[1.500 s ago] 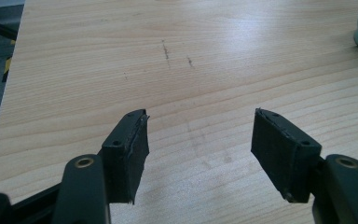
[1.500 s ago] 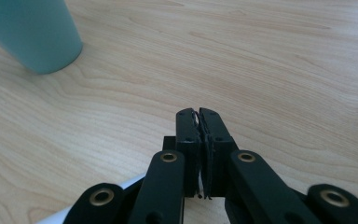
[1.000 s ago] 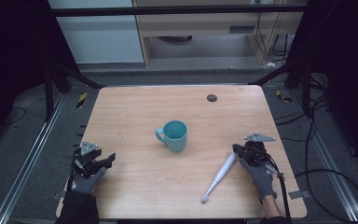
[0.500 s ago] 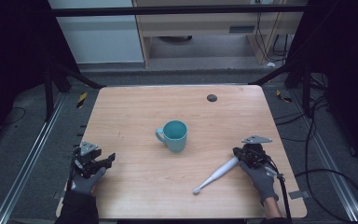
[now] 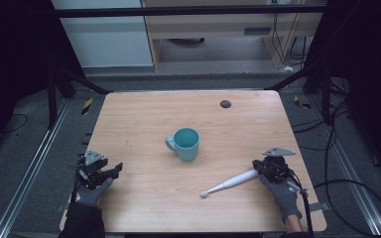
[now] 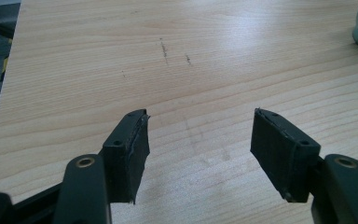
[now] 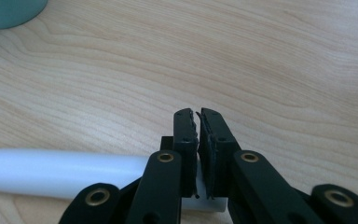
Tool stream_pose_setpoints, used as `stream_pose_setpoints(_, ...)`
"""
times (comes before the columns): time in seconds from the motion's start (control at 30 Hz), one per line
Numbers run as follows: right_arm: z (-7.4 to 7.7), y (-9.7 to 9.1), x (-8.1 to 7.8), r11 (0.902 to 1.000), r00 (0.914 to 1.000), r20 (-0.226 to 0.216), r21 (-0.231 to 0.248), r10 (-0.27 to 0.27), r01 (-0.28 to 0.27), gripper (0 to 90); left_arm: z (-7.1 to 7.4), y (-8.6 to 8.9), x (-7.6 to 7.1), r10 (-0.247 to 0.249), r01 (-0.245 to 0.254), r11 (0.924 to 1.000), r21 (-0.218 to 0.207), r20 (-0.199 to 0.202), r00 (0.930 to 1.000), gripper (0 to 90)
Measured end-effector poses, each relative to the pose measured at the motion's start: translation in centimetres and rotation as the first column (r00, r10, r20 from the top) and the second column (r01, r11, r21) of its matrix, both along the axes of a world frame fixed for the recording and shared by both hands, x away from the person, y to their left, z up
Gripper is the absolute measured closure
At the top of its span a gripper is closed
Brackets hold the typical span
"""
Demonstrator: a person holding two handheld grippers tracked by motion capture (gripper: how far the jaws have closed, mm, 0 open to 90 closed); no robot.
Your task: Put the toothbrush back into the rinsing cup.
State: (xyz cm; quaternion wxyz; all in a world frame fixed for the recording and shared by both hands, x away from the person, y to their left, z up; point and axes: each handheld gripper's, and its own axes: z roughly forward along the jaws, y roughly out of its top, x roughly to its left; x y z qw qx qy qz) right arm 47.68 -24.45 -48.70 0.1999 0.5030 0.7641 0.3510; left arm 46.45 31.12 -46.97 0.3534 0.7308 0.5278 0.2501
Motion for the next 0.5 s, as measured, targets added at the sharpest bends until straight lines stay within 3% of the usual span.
stream_pose_setpoints(0.5, 0.1, -0.3, -1.7, 1.0000, 0.9999, -0.016, -0.009, -0.002, 0.002, 83.8, 0.1, 0.1, -0.1, 0.005, -0.005, 1.0000, -0.005, 0.002, 1.0000, 36.1)
